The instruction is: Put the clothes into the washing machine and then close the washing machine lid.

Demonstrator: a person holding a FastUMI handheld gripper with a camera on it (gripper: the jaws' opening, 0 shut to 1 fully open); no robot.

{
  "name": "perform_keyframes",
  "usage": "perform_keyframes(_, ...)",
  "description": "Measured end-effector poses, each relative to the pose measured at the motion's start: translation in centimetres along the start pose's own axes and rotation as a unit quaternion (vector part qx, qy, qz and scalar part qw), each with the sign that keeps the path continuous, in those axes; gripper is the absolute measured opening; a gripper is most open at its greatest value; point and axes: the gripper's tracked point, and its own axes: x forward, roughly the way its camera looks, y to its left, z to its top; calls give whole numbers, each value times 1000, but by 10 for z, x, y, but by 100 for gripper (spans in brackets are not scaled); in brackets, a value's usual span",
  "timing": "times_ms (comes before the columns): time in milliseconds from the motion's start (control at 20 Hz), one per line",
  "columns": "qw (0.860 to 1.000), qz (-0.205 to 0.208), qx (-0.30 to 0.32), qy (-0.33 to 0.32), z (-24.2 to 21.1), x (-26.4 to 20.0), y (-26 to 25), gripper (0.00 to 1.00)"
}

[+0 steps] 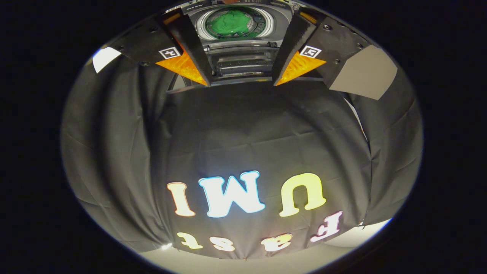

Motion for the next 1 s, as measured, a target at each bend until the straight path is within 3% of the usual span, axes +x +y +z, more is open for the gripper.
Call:
perform_keyframes(400, 1000, 15, -22, 11, 23, 48, 12, 98)
perform_keyframes(1000, 996, 1, -18, 91, -6, 118, 5, 98)
